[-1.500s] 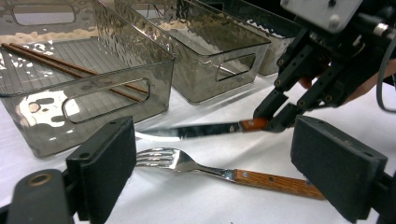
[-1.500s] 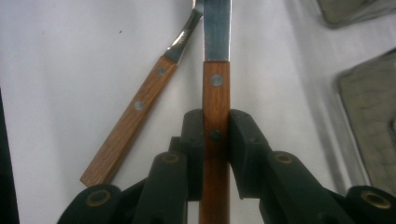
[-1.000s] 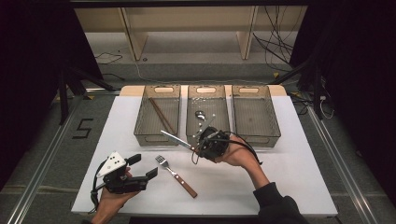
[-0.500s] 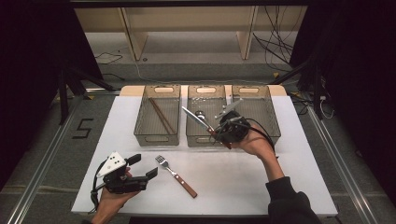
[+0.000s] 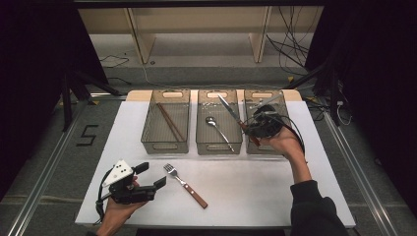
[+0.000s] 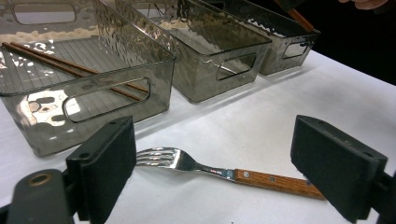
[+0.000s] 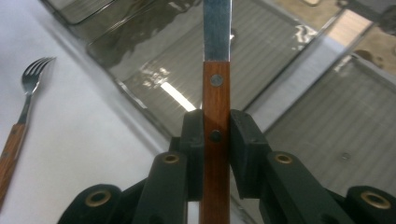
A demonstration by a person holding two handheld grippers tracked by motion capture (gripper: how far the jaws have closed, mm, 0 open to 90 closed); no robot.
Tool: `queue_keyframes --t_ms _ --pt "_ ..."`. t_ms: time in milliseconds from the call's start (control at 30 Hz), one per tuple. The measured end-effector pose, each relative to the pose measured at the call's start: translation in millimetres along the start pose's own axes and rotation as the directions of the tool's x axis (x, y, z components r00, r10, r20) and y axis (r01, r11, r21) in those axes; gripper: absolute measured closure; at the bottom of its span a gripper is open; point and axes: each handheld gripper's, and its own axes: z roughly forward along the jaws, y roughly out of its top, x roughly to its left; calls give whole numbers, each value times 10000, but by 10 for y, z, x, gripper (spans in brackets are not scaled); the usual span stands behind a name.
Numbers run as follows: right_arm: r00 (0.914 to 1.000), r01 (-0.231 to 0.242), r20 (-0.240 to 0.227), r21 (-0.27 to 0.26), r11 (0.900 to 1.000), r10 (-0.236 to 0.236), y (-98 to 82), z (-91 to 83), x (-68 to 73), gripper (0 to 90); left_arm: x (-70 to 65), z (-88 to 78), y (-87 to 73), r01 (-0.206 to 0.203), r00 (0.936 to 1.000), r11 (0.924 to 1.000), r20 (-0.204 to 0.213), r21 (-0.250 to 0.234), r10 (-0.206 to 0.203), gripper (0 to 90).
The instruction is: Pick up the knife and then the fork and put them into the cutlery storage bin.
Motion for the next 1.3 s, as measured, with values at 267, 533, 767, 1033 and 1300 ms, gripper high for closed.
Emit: queue_keyframes --t_ms 267,533,767,1033,1300 --pt "9976 -595 348 -113 9982 598 -35 -67 -191 772 2 -1 0 7 10000 10000 7 0 -7 138" --pt "9893 -1281 689 -88 9917 1284 -99 -82 -355 773 2 1 -1 15 10000 10000 1 9 -15 138" --pt "9788 -1812 961 -79 9834 1811 -155 -86 -482 772 3 1 -1 20 10000 10000 5 3 -20 138" --pt "9644 -2330 1255 -119 9724 2327 -200 -83 -570 772 4 -1 0 12 10000 10000 0 5 -12 139" --pt "9509 -2716 1516 -94 9624 2698 -224 -24 -628 771 5 -3 1 -2 10000 10000 2 -3 2 138"
